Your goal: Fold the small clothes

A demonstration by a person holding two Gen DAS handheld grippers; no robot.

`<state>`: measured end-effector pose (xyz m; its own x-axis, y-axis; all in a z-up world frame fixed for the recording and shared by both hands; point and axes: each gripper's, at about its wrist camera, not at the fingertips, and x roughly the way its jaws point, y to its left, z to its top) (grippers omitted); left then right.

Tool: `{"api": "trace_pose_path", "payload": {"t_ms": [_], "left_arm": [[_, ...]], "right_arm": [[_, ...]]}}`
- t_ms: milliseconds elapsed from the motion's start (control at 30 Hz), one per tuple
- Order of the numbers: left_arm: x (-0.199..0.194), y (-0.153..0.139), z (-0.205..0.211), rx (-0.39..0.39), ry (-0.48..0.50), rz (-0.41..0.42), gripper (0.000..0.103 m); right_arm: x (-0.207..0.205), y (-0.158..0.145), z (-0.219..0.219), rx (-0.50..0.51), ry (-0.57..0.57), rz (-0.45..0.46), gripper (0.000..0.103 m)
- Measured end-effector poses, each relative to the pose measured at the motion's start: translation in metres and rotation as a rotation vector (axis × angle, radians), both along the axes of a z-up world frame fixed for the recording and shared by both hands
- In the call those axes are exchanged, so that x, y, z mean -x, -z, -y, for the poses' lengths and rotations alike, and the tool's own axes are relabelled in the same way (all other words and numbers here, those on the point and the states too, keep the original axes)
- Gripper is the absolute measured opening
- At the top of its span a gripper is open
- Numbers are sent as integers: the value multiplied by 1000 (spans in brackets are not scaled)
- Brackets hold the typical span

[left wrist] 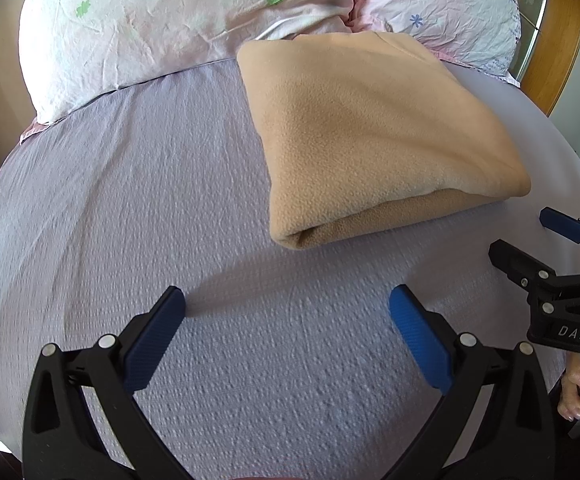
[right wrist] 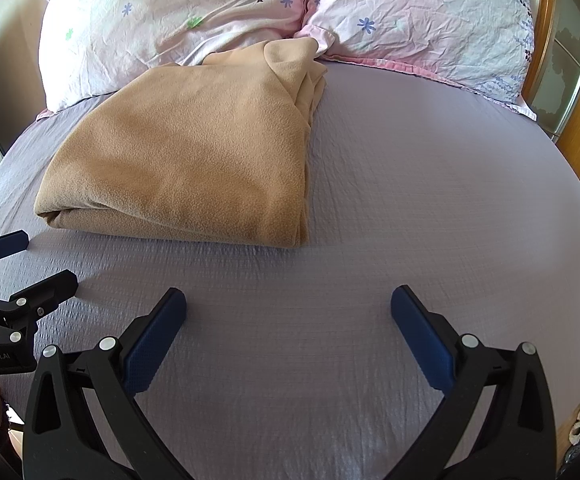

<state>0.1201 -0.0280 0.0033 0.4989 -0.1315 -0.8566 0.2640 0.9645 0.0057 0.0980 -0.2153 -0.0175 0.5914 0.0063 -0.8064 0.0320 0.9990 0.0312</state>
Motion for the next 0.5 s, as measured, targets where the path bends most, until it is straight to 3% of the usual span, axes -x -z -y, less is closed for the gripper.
{"api": "trace_pose_path", "payload": {"t_ms": [500], "left_arm": [[1,1,0,-1,-2,8,101]], "right_arm": [[1,0,-1,0,3,3,102]]}}
